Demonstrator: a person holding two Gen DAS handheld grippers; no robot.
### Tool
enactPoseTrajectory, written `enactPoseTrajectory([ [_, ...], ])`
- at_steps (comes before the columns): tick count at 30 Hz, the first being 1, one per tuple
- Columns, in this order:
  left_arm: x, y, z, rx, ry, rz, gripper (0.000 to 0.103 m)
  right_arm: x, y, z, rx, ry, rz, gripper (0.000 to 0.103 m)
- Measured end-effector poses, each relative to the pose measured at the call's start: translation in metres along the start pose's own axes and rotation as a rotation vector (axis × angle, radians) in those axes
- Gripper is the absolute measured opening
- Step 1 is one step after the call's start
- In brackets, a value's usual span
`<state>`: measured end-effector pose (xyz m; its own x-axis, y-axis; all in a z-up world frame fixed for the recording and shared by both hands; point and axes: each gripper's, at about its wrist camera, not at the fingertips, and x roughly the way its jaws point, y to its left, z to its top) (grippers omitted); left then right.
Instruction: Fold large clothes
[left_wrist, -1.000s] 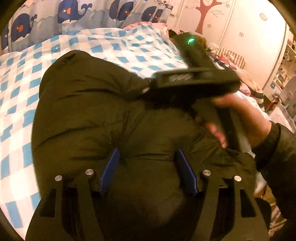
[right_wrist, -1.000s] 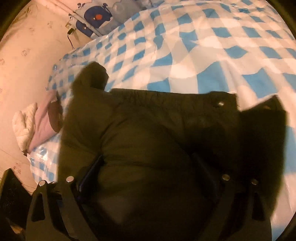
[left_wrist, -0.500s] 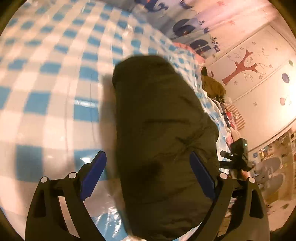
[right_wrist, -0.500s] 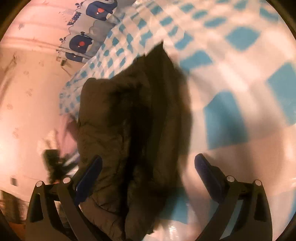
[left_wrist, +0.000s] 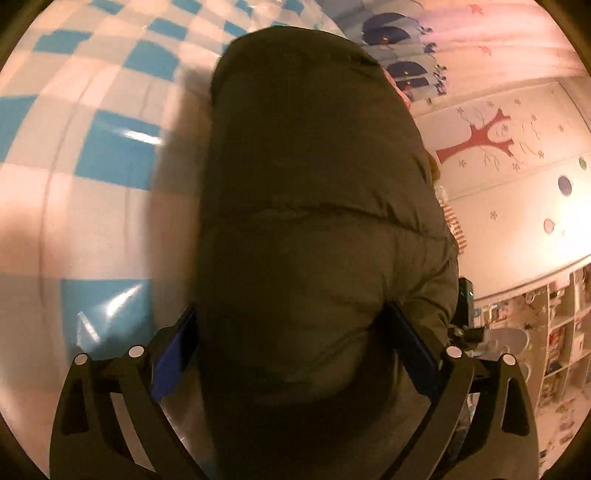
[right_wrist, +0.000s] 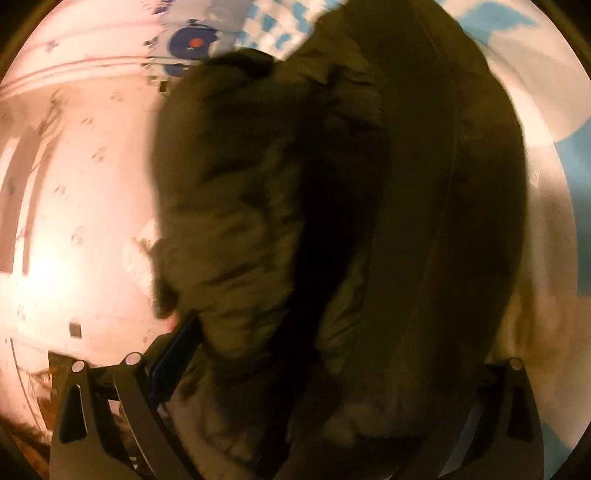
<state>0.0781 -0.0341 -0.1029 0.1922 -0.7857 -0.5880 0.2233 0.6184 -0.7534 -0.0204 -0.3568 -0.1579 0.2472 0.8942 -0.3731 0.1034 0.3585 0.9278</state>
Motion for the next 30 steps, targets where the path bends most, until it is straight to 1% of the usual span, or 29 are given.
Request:
enactPoseTrajectory([
  [1, 0.002, -0.005, 0.000, 0.021, -0.001, 0.016, 0.077, 0.001, 0.001, 0.000, -0.006, -0.010, 0.017, 0.097],
  [2, 0.002, -0.013, -0.002, 0.043, -0.011, 0.050, 0.062, 0.002, 0.003, -0.001, -0.021, -0.024, 0.040, 0.095],
  [3, 0.000, -0.017, -0.001, 0.051, -0.020, 0.056, 0.055, 0.004, 0.008, -0.002, -0.045, -0.032, 0.058, 0.094],
  [4, -0.005, -0.022, -0.002, 0.063, -0.036, 0.058, 0.045, 0.006, 0.011, -0.003, -0.059, -0.036, 0.065, 0.089],
  [5, -0.009, -0.026, -0.002, 0.070, -0.046, 0.061, 0.039, 0.007, 0.017, -0.005, -0.078, -0.040, 0.070, 0.072],
  [6, -0.017, -0.034, -0.003, 0.094, -0.066, 0.079, 0.036, 0.005, 0.022, -0.007, -0.094, -0.050, 0.076, 0.065],
  [7, -0.025, -0.045, -0.005, 0.132, -0.088, 0.101, 0.035, 0.002, 0.027, -0.007, -0.108, -0.060, 0.082, 0.059],
  [8, -0.032, -0.051, -0.005, 0.149, -0.101, 0.107, 0.034, -0.001, 0.035, -0.008, -0.127, -0.071, 0.081, 0.057],
  [10, -0.054, -0.066, -0.008, 0.190, -0.137, 0.115, 0.034, -0.004, 0.051, -0.009, -0.167, -0.085, 0.088, 0.055],
  [12, -0.076, -0.075, -0.009, 0.222, -0.176, 0.128, 0.034, -0.001, 0.075, -0.009, -0.217, -0.084, 0.097, 0.055],
  [13, -0.086, -0.076, -0.010, 0.231, -0.191, 0.136, 0.034, 0.004, 0.084, -0.006, -0.236, -0.082, 0.100, 0.055],
  [16, -0.135, -0.074, -0.015, 0.251, -0.272, 0.179, 0.034, 0.028, 0.117, 0.000, -0.298, -0.055, 0.124, 0.055],
  [18, -0.165, -0.066, -0.018, 0.248, -0.321, 0.208, 0.034, 0.058, 0.142, 0.007, -0.340, -0.025, 0.153, 0.055],
  [20, -0.201, -0.052, -0.026, 0.231, -0.377, 0.254, 0.034, 0.093, 0.162, 0.015, -0.369, 0.006, 0.174, 0.055],
  [22, -0.239, -0.031, -0.034, 0.194, -0.430, 0.295, 0.034, 0.138, 0.182, 0.022, -0.394, 0.052, 0.201, 0.055],
  [24, -0.267, -0.007, -0.043, 0.159, -0.467, 0.342, 0.034, 0.186, 0.197, 0.027, -0.416, 0.105, 0.209, 0.055],
  [25, -0.276, 0.005, -0.048, 0.147, -0.472, 0.376, 0.034, 0.202, 0.200, 0.027, -0.421, 0.123, 0.199, 0.055],
  [27, -0.282, 0.036, -0.053, 0.112, -0.457, 0.418, 0.035, 0.248, 0.192, 0.028, -0.402, 0.177, 0.158, 0.056],
  [28, -0.279, 0.060, -0.056, 0.086, -0.429, 0.434, 0.036, 0.262, 0.184, 0.028, -0.390, 0.199, 0.135, 0.058],
  [29, -0.275, 0.081, -0.057, 0.059, -0.401, 0.443, 0.039, 0.279, 0.171, 0.027, -0.364, 0.229, 0.099, 0.061],
  [30, -0.272, 0.105, -0.061, 0.029, -0.381, 0.439, 0.046, 0.295, 0.149, 0.024, -0.320, 0.255, 0.062, 0.065],
])
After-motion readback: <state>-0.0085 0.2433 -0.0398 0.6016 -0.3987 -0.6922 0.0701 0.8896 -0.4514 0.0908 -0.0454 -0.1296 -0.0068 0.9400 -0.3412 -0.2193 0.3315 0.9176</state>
